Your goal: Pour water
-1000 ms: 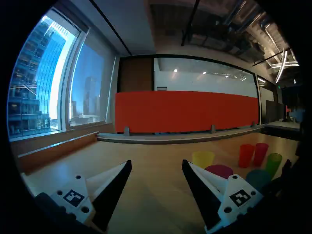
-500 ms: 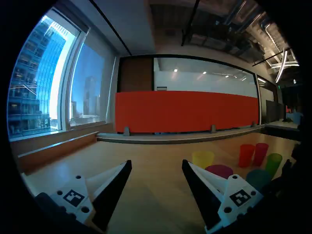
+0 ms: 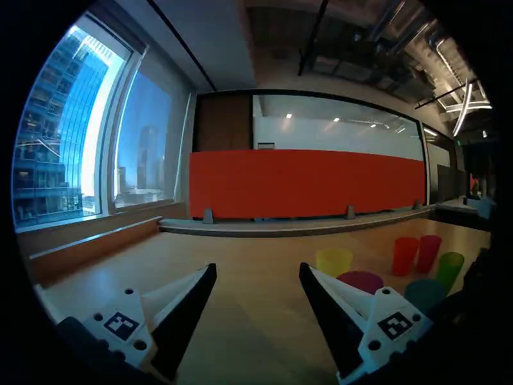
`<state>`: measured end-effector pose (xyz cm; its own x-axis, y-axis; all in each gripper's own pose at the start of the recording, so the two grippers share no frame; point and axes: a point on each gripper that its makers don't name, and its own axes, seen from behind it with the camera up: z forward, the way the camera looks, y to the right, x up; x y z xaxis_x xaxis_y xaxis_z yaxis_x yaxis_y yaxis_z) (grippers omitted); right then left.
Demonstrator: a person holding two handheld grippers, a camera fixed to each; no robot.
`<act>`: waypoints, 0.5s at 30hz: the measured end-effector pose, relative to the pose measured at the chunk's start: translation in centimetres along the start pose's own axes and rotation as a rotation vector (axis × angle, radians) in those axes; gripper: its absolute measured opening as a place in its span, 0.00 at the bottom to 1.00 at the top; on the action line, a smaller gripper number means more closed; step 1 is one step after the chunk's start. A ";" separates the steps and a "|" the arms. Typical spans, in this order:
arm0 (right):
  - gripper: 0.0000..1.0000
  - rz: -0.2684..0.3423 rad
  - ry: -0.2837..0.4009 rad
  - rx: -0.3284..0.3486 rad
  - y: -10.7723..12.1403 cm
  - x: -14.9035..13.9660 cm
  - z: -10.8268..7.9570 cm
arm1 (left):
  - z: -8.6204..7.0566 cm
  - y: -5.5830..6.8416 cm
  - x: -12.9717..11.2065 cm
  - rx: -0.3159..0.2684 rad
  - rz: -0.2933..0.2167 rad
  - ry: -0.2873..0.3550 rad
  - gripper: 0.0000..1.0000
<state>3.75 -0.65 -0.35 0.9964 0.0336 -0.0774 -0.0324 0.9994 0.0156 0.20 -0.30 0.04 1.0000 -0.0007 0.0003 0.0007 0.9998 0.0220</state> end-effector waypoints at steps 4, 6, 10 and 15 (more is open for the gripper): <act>0.99 -0.001 -0.005 -0.001 0.3 -0.8 0.0 | 0.0 0.0 0.0 0.000 0.000 0.000 0.96; 0.99 -0.003 -0.012 -0.002 0.4 -1.2 0.0 | 0.0 0.0 0.0 0.000 0.000 0.000 0.96; 1.00 -0.004 -0.026 -0.002 0.4 -2.0 0.1 | 0.1 0.0 0.0 0.000 0.000 0.000 0.96; 1.00 -0.004 -0.040 -0.008 0.6 -2.7 0.1 | 0.0 0.1 0.0 0.000 0.000 0.000 0.96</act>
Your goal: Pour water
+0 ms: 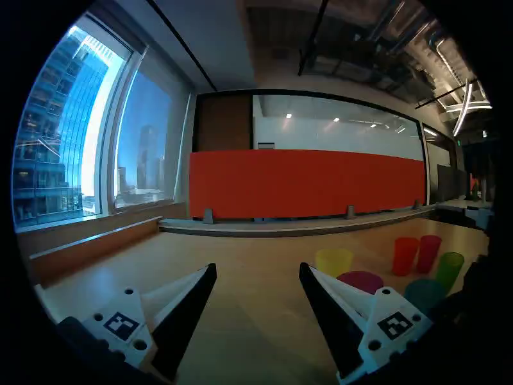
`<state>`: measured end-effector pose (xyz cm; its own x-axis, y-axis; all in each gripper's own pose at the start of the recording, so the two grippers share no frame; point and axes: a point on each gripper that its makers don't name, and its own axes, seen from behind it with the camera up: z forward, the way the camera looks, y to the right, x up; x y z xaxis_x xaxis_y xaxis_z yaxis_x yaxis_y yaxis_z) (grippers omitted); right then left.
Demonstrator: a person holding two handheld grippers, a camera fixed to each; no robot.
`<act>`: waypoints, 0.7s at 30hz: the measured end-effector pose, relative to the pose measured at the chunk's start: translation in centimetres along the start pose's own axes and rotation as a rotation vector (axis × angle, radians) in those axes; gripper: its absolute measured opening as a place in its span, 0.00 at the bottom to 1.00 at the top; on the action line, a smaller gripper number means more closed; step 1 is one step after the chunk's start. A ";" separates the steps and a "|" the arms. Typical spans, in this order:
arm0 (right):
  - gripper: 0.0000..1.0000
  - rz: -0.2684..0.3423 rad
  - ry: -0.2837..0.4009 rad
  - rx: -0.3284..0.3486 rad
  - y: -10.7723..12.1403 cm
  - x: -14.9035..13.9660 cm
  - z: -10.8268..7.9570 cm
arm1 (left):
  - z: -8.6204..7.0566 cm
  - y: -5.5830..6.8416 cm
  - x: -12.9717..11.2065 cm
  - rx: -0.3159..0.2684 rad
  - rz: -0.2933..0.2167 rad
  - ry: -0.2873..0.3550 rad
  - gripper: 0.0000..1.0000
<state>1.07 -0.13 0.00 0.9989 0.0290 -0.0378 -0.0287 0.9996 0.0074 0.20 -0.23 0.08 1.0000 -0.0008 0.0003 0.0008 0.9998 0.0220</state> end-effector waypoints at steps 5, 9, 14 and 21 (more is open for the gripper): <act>0.99 -0.004 -0.014 -0.008 0.3 -0.5 0.0 | 0.0 0.0 0.0 0.000 0.000 0.000 0.96; 0.99 -0.008 -0.025 -0.008 0.4 -0.8 0.0 | 0.0 0.0 0.0 0.000 0.000 0.000 0.96; 0.99 -0.020 -0.037 -0.008 0.3 -1.0 0.0 | 0.0 0.0 0.0 0.000 0.000 0.000 0.96; 0.99 -0.029 -0.037 -0.010 0.2 -1.1 0.1 | 0.0 -0.1 0.0 0.000 0.000 0.000 0.96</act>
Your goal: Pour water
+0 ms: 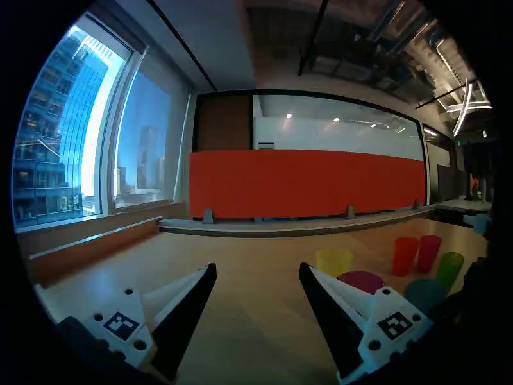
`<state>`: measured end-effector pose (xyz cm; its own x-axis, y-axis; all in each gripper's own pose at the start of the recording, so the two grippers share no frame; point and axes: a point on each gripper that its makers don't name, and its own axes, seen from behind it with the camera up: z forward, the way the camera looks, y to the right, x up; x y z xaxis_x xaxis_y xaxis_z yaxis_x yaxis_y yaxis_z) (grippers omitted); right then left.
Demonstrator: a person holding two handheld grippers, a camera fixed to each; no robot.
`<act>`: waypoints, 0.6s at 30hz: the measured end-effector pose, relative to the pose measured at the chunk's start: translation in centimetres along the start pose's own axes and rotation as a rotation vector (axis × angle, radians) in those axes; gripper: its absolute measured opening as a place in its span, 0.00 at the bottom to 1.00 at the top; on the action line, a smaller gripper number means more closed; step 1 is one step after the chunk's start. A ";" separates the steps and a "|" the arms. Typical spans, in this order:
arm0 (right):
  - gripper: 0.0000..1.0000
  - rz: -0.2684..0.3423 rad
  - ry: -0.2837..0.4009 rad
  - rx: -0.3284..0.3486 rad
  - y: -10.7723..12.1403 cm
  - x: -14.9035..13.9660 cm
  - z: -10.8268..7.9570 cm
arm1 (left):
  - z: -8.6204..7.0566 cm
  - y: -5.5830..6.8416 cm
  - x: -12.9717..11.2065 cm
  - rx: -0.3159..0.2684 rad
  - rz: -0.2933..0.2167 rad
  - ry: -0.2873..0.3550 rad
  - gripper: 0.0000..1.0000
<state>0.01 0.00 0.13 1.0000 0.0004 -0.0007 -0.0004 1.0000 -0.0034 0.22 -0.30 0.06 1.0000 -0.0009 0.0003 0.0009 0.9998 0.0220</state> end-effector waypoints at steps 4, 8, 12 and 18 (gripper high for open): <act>1.00 0.000 0.000 -0.001 0.0 0.0 0.0 | 0.0 0.0 0.0 0.000 0.000 0.000 0.96; 1.00 0.000 0.000 -0.001 0.0 0.1 -0.1 | 0.0 0.0 0.0 0.000 0.000 0.000 0.96; 0.99 0.000 0.000 -0.001 0.0 0.0 -0.1 | 0.0 0.0 0.0 0.000 0.000 0.000 0.96; 1.00 0.000 -0.001 -0.001 0.0 -0.1 -0.1 | 0.0 0.0 0.0 0.000 0.000 0.000 0.96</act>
